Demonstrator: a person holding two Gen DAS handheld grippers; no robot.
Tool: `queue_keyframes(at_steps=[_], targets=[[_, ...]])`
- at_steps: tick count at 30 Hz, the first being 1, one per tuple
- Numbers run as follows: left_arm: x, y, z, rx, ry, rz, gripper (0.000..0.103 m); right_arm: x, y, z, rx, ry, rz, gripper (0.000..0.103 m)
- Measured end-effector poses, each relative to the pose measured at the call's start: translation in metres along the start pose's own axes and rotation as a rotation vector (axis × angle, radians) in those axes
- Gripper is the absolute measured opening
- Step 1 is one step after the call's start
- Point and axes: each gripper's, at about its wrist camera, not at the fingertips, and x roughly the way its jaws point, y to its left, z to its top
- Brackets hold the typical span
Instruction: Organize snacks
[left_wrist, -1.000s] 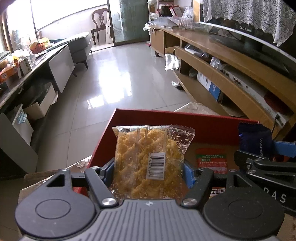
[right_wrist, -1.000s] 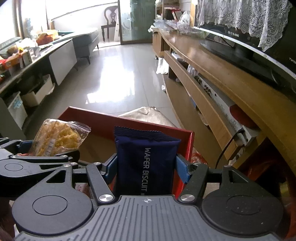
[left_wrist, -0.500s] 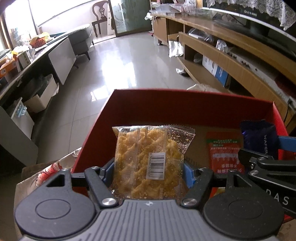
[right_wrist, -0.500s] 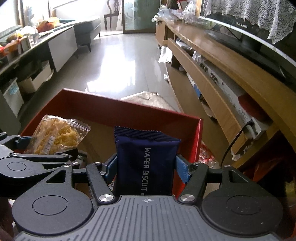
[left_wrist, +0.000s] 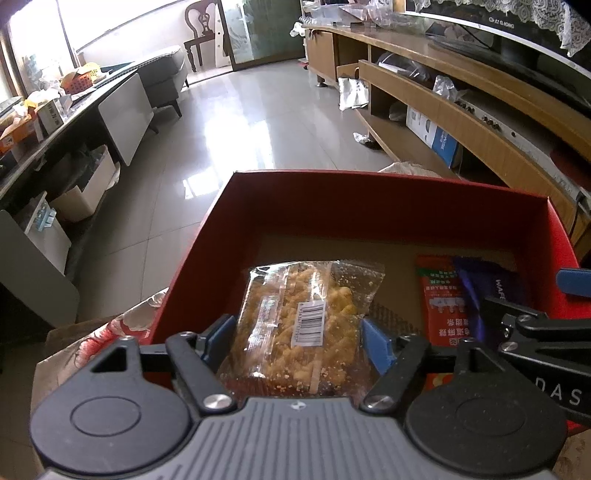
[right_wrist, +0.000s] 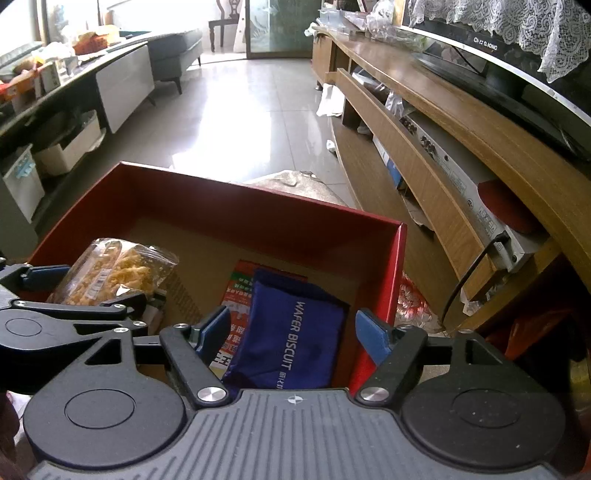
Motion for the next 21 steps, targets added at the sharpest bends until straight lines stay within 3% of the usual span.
queue_keyframes(at_steps=[6,21], targets=[[-0.011,0.004,0.001,-0.015,-0.023,-0.01,0.084,-0.005,0.001,-0.001,-0.007,-0.002,-0.001,0.082],[-0.05,0.019,-0.005,-0.04,-0.081,-0.02,0.086,-0.039,0.004,0.001,-0.005,-0.069,0.004,0.083]])
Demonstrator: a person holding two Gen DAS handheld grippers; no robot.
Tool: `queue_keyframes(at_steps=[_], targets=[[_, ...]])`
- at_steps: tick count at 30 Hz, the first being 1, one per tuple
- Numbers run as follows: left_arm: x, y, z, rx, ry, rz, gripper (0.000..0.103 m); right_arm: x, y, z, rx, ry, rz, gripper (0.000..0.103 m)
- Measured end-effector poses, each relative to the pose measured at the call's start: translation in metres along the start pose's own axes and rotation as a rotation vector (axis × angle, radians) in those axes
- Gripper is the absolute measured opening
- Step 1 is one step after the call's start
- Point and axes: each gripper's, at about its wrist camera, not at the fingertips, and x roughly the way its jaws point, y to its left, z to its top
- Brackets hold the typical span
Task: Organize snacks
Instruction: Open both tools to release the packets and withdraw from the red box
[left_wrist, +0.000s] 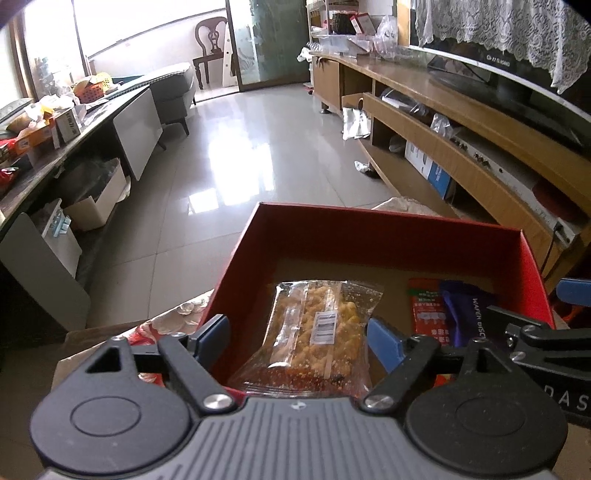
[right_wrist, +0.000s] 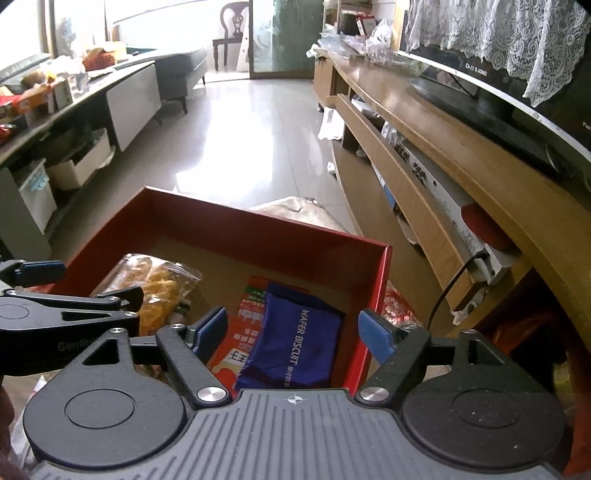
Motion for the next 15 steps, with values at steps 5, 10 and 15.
queue_keyframes(at_steps=[5,10,15], targets=[[-0.013,0.006,-0.005,0.001,-0.009,-0.008,0.086,-0.012,0.005,-0.003,-0.01,-0.012,0.007,0.083],[-0.025,0.014,-0.016,0.003,-0.006,-0.01,0.086,-0.023,0.005,-0.011,-0.014,-0.01,0.011,0.084],[-0.034,0.025,-0.03,0.012,0.01,-0.003,0.086,-0.032,0.012,-0.021,-0.031,0.005,0.016,0.084]])
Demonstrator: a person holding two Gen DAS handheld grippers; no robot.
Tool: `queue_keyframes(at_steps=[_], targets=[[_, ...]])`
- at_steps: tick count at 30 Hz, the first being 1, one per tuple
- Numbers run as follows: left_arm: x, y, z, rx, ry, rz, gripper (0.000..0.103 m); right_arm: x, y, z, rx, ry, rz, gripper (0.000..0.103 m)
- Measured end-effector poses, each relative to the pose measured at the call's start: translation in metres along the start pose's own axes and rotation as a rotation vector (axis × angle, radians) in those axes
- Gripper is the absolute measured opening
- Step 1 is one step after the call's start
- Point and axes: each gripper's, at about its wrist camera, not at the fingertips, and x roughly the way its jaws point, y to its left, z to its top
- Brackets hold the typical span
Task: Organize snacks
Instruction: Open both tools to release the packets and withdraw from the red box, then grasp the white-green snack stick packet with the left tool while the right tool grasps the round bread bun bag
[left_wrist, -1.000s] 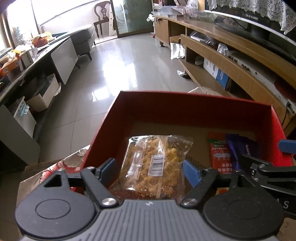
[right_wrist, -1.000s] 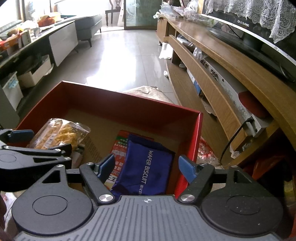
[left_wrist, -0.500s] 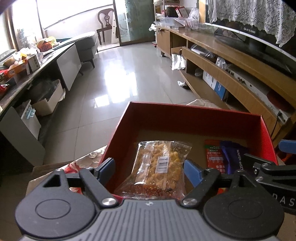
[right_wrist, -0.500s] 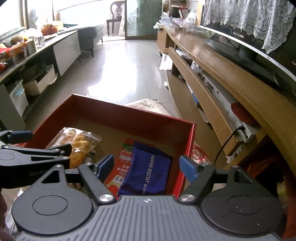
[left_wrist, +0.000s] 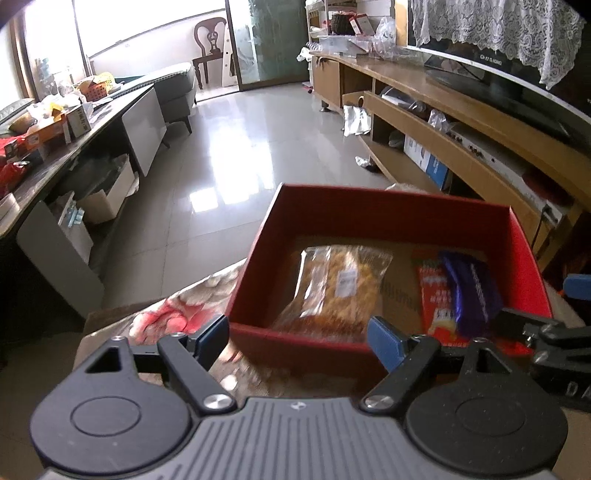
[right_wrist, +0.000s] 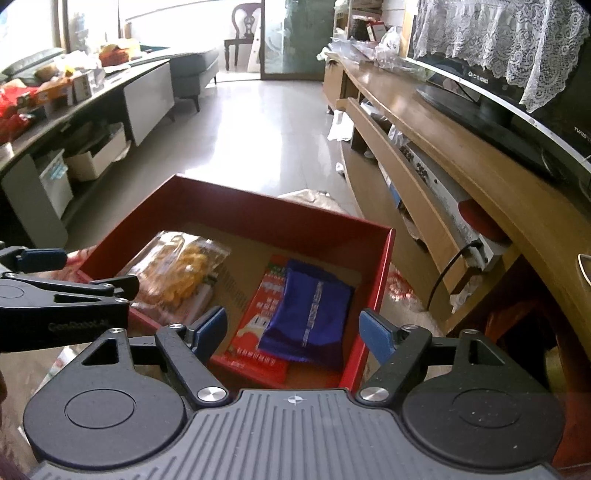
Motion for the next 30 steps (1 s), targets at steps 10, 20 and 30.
queue_keyframes(at_steps=[10,20,30], targets=[[-0.012,0.044,-0.041,-0.052,0.076,0.01,0.086,-0.018,0.028,-0.016,-0.035,0.014,0.049,0.084],[-0.01,0.063,-0.085,-0.061,0.172,-0.007,0.086,-0.03,0.049,-0.036,-0.055,0.069,0.072,0.084],[0.02,0.062,-0.103,-0.09,0.293,-0.022,0.085,-0.032,0.05,-0.049,-0.053,0.115,0.079,0.085]])
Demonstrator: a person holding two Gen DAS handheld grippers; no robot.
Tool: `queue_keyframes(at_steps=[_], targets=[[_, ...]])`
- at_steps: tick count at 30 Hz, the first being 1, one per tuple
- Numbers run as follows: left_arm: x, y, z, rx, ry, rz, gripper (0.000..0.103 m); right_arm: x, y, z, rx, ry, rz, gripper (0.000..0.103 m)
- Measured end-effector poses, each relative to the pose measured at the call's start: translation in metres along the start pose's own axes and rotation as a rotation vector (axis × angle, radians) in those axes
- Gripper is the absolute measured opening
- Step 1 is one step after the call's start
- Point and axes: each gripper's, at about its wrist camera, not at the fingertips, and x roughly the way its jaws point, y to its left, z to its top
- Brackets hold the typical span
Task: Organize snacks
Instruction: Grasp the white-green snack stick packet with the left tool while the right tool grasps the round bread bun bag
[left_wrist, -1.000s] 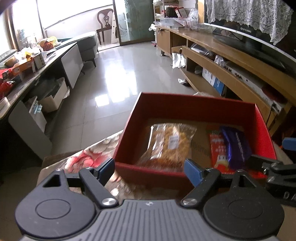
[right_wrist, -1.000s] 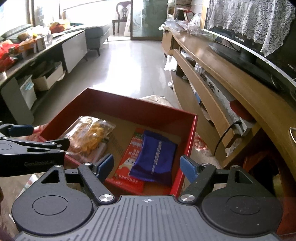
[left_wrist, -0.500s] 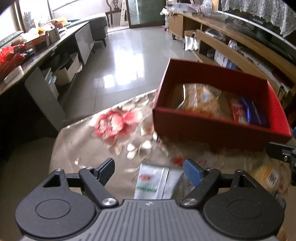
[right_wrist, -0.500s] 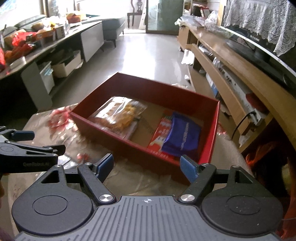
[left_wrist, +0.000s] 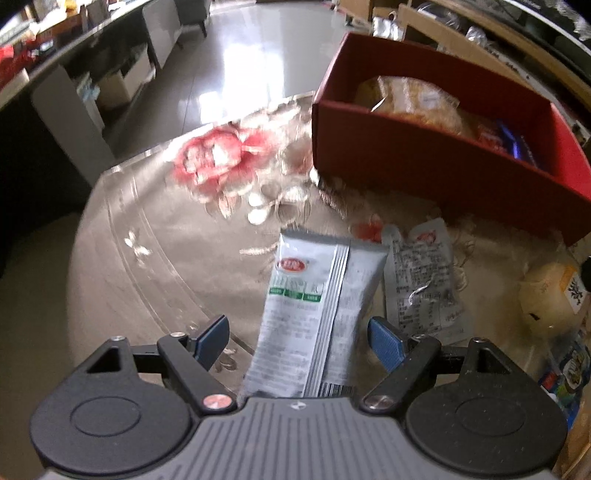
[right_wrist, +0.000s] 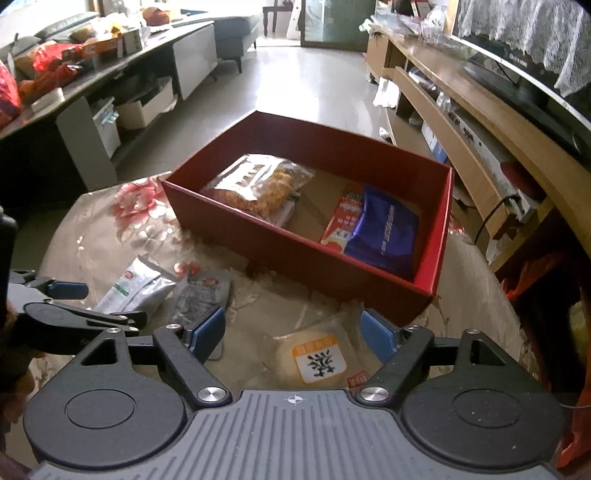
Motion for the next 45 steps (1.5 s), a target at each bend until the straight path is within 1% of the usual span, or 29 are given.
queue_keyframes(at_steps=[1,2,5,6,8,12,16,18,20,22,25,28,31,33,35,37,39,40,41,43,45], targets=[[0.004,0.001,0.0,-0.016,0.02,-0.01,0.083,0.001,-0.003,-0.001,0.006,0.007,-0.003,0.085],[0.005,0.001,-0.001,-0.025,0.022,-0.013,0.082,0.003,-0.006,-0.001,0.013,0.013,-0.008,0.086],[0.0,-0.003,-0.003,-0.007,0.014,-0.017,0.063,0.009,-0.019,-0.004,0.042,0.039,-0.03,0.086],[-0.002,-0.005,-0.003,-0.003,0.012,-0.017,0.058,0.012,-0.023,-0.005,0.05,0.049,-0.037,0.086],[-0.004,-0.006,-0.005,-0.008,0.015,-0.036,0.055,0.017,-0.03,-0.006,0.066,0.071,-0.042,0.086],[-0.01,-0.01,-0.008,0.004,0.014,-0.057,0.05,0.026,-0.036,-0.01,0.095,0.113,-0.023,0.086],[-0.014,-0.012,-0.011,0.012,0.022,-0.08,0.05,0.038,-0.041,-0.012,0.163,0.171,0.002,0.087],[-0.015,-0.012,-0.013,0.016,0.026,-0.089,0.05,0.045,-0.043,-0.014,0.208,0.21,0.031,0.087],[-0.014,-0.011,-0.014,0.019,0.027,-0.096,0.05,0.051,-0.042,-0.017,0.226,0.242,0.046,0.089],[-0.014,-0.01,-0.014,0.014,0.032,-0.105,0.05,0.058,-0.04,-0.016,0.233,0.251,0.056,0.09],[-0.013,-0.009,-0.014,0.016,0.034,-0.114,0.051,0.069,-0.03,-0.009,0.19,0.252,0.05,0.092],[-0.013,-0.009,-0.014,0.016,0.033,-0.116,0.052,0.078,-0.022,-0.005,0.153,0.253,0.035,0.097],[-0.012,-0.01,-0.014,0.032,0.033,-0.112,0.056,0.088,-0.013,-0.005,0.098,0.266,0.016,0.098],[-0.011,-0.01,-0.013,0.029,0.039,-0.125,0.062,0.092,-0.009,-0.006,0.066,0.277,0.016,0.098],[-0.011,-0.01,-0.013,0.032,0.039,-0.126,0.064,0.094,-0.008,-0.007,0.045,0.297,0.028,0.098],[-0.01,-0.013,-0.015,0.054,0.041,-0.117,0.069,0.095,-0.005,-0.011,0.009,0.302,0.03,0.098],[-0.009,-0.016,-0.016,0.061,0.039,-0.101,0.069,0.092,0.003,-0.015,-0.061,0.3,0.025,0.096],[-0.009,-0.017,-0.017,0.064,0.038,-0.091,0.069,0.091,0.007,-0.017,-0.083,0.298,0.021,0.091],[-0.01,-0.018,-0.017,0.062,0.039,-0.084,0.068,0.087,0.011,-0.019,-0.098,0.287,0.022,0.082],[-0.011,-0.017,-0.017,0.05,0.042,-0.087,0.063,0.08,0.017,-0.019,-0.113,0.282,0.046,0.069],[-0.015,-0.016,-0.018,0.042,0.037,-0.091,0.062,0.073,0.019,-0.021,-0.121,0.274,0.041,0.066]])
